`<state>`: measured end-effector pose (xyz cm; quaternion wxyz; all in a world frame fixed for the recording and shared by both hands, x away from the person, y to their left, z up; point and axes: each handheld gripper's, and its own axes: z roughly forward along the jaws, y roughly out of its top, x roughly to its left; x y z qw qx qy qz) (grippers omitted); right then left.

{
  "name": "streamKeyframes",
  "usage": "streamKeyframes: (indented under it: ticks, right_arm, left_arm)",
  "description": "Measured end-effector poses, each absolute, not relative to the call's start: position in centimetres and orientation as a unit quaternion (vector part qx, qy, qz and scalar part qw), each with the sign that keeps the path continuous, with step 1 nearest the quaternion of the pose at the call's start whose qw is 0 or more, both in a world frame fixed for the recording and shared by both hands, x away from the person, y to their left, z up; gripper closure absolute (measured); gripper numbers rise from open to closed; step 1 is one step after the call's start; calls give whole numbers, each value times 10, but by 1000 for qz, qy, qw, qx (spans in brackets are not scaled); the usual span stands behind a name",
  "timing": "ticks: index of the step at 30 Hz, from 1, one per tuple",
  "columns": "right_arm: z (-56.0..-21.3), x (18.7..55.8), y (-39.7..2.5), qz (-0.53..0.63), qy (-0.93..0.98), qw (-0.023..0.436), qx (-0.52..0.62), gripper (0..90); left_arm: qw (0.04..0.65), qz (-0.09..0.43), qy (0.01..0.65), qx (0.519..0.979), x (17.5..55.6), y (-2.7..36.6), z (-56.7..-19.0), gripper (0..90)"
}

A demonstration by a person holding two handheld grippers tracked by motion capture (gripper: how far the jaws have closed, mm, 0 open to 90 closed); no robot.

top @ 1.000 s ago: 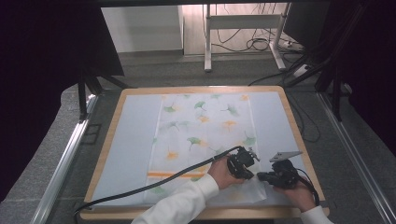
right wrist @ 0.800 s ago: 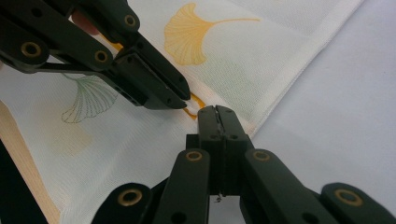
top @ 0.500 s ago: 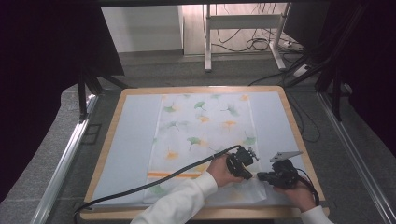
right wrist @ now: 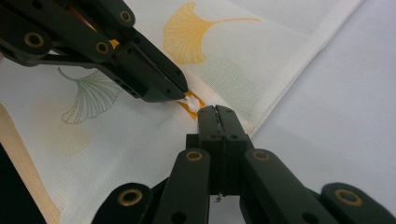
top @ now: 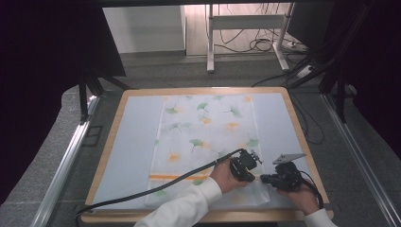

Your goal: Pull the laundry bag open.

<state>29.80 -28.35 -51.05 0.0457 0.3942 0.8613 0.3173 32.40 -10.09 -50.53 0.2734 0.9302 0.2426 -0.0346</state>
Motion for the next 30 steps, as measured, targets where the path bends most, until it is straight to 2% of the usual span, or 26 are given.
streamKeyframes:
  ticks: [7,13,19,30]
  right_arm:
    - [-511,298,-283,317,862,48,392,898]
    - [-511,298,-284,318,862,46,392,898]
    - [-511,298,-284,318,862,46,393,898]
    - [-511,298,-284,319,861,46,394,898]
  left_arm:
    - [285,-54,260,921,326,-86,-508,900]
    - [263,-29,250,931,322,-71,-505,900]
    - [275,-37,269,922,321,-51,-508,900]
    - [278,-18,292,915,318,-8,-509,900]
